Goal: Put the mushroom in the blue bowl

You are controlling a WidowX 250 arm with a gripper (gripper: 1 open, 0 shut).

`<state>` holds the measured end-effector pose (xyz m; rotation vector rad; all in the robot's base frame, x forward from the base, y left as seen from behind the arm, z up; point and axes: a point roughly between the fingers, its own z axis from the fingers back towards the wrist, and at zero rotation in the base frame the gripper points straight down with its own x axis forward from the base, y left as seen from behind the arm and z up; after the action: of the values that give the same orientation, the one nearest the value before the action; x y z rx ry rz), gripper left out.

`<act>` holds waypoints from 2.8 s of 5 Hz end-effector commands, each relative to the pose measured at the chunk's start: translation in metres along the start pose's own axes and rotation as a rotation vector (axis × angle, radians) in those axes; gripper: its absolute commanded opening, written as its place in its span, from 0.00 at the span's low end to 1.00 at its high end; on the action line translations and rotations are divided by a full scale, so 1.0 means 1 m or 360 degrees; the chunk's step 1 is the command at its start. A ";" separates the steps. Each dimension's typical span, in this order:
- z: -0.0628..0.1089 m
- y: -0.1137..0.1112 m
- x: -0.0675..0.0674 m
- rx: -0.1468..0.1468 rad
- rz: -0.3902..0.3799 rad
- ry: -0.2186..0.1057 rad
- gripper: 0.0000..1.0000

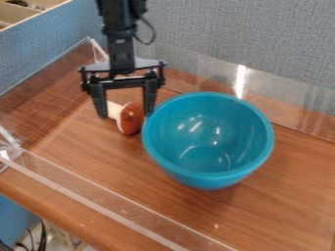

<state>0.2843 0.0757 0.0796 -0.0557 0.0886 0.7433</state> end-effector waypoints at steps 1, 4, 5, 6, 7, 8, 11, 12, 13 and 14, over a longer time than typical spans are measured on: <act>0.005 0.000 0.008 -0.0043 0.0144 -0.0059 1.00; -0.003 -0.006 0.001 -0.0043 0.0317 -0.0063 1.00; -0.011 -0.003 0.000 -0.0035 0.0307 -0.0073 1.00; -0.009 -0.008 -0.004 -0.0044 0.0375 -0.0090 1.00; -0.007 -0.013 -0.007 -0.0057 0.0442 -0.0108 1.00; 0.001 -0.016 -0.010 -0.0077 0.0519 -0.0133 1.00; -0.001 -0.015 -0.021 -0.0093 0.0548 -0.0208 1.00; -0.013 -0.011 -0.017 -0.0088 0.0536 -0.0218 1.00; -0.005 -0.019 -0.014 -0.0087 0.0481 -0.0224 1.00; 0.004 -0.027 -0.010 -0.0086 0.0429 -0.0235 1.00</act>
<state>0.2874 0.0494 0.0733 -0.0258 -0.0200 1.0271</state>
